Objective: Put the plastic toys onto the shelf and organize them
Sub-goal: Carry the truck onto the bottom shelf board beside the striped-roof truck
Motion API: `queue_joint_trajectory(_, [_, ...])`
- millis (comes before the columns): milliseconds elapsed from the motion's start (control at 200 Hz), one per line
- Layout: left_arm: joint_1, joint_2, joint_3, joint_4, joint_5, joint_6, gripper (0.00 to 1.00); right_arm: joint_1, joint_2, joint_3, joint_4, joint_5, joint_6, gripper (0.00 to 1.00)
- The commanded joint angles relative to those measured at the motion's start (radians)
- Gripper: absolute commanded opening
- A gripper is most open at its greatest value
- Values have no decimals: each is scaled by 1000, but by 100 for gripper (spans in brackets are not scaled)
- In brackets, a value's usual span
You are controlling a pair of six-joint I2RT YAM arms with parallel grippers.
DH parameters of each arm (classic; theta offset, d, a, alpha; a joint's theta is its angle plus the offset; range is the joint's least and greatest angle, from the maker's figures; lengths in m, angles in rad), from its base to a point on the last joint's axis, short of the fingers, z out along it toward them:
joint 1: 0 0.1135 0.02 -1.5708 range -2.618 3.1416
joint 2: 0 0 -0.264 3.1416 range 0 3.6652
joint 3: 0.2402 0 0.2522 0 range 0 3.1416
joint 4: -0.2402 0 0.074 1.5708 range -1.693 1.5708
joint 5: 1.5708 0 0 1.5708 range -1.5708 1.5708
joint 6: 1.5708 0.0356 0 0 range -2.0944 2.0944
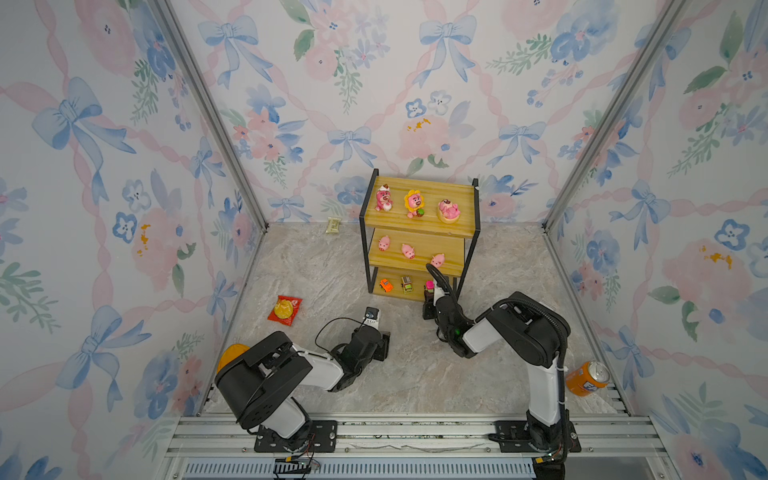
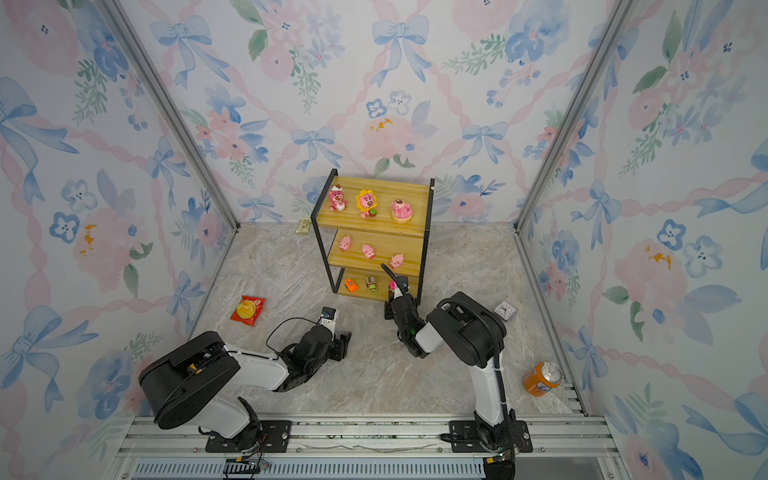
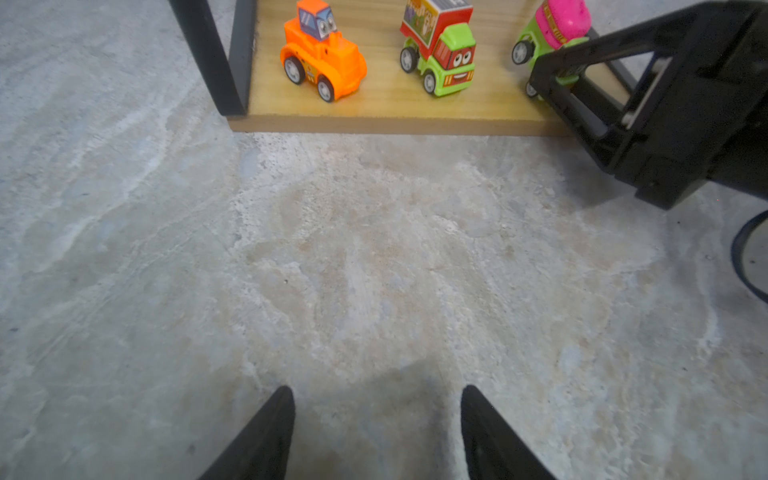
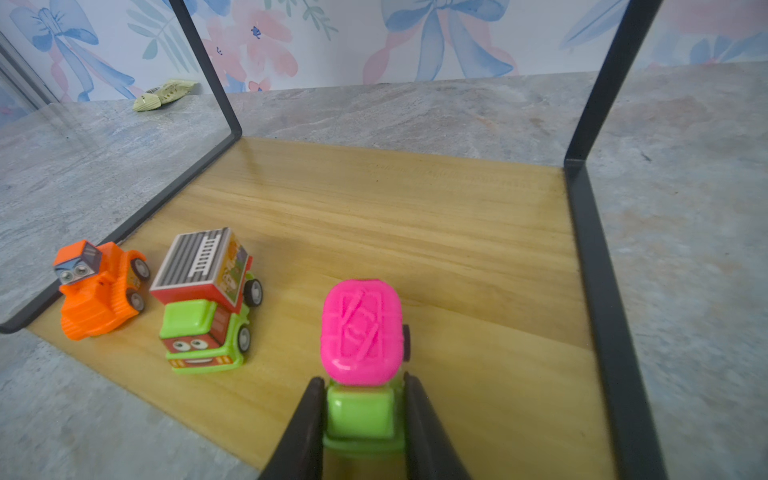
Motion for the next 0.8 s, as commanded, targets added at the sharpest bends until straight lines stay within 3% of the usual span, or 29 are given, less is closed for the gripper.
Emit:
queue_joint_trajectory(0, [-3, 16, 4, -22, 10, 13, 64, -9, -9, 32, -45, 20, 17, 21])
queue_joint_trajectory(795, [-3, 11, 0, -18, 9, 11, 65, -26, -11, 85, -162, -8, 40, 24])
